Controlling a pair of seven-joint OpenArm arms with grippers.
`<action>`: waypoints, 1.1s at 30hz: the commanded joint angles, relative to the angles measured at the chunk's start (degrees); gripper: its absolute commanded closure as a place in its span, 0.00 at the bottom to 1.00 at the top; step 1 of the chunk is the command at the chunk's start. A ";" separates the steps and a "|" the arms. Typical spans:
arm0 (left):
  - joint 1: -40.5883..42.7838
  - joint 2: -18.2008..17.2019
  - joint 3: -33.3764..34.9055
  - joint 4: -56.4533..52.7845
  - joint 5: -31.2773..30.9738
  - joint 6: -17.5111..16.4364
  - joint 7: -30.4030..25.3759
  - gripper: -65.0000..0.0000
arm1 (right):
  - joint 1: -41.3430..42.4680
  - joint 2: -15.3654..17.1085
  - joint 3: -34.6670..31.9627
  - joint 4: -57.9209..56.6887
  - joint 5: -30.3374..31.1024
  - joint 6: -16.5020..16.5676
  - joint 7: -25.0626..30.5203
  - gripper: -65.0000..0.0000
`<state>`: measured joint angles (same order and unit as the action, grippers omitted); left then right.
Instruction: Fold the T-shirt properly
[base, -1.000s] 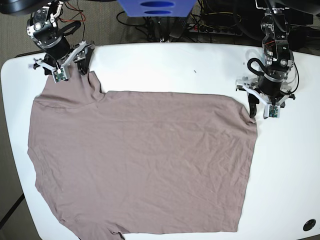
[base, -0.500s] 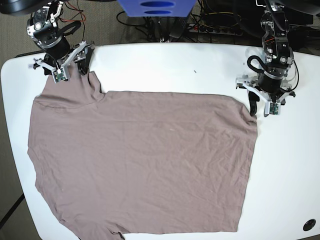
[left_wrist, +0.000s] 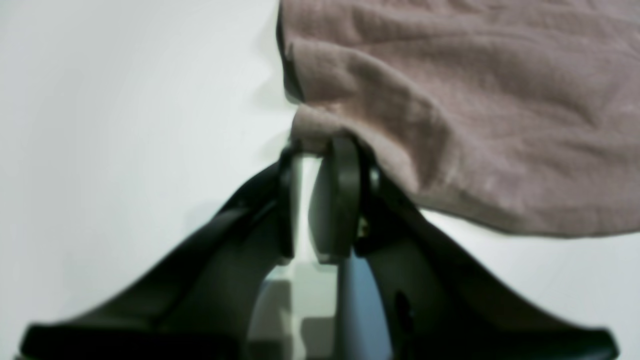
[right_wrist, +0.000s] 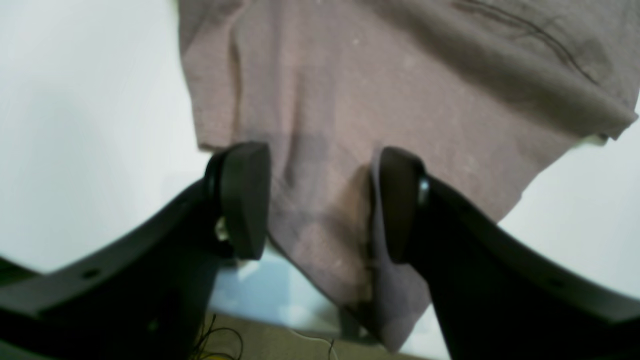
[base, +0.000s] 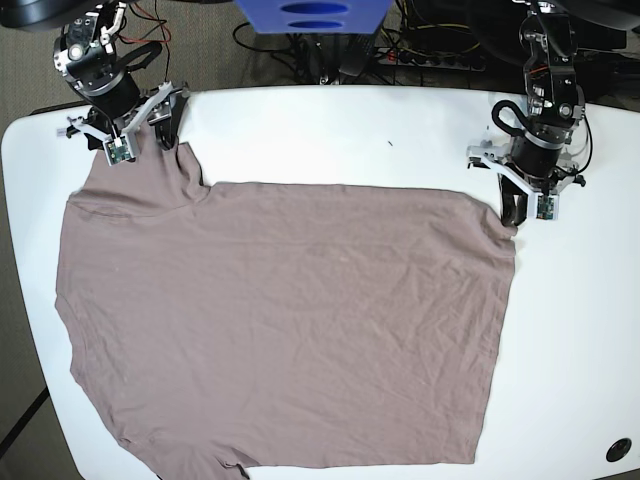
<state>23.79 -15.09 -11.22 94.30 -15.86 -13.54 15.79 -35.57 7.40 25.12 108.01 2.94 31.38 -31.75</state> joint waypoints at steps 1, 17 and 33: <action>0.14 -0.42 0.40 0.60 1.45 -0.30 1.97 0.75 | -0.50 0.30 0.51 0.78 -0.44 0.14 -0.47 0.48; 1.33 -1.46 -0.03 1.32 1.62 -0.61 1.44 0.60 | 0.25 0.26 1.79 0.82 -0.20 0.20 -0.43 0.48; 0.02 -0.97 -2.07 1.44 0.18 -0.82 2.01 0.75 | 0.23 0.20 1.29 0.83 0.13 0.47 0.00 0.47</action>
<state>23.92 -15.68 -12.84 95.29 -15.94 -14.63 17.43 -35.09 7.16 26.24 108.05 2.94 31.59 -32.16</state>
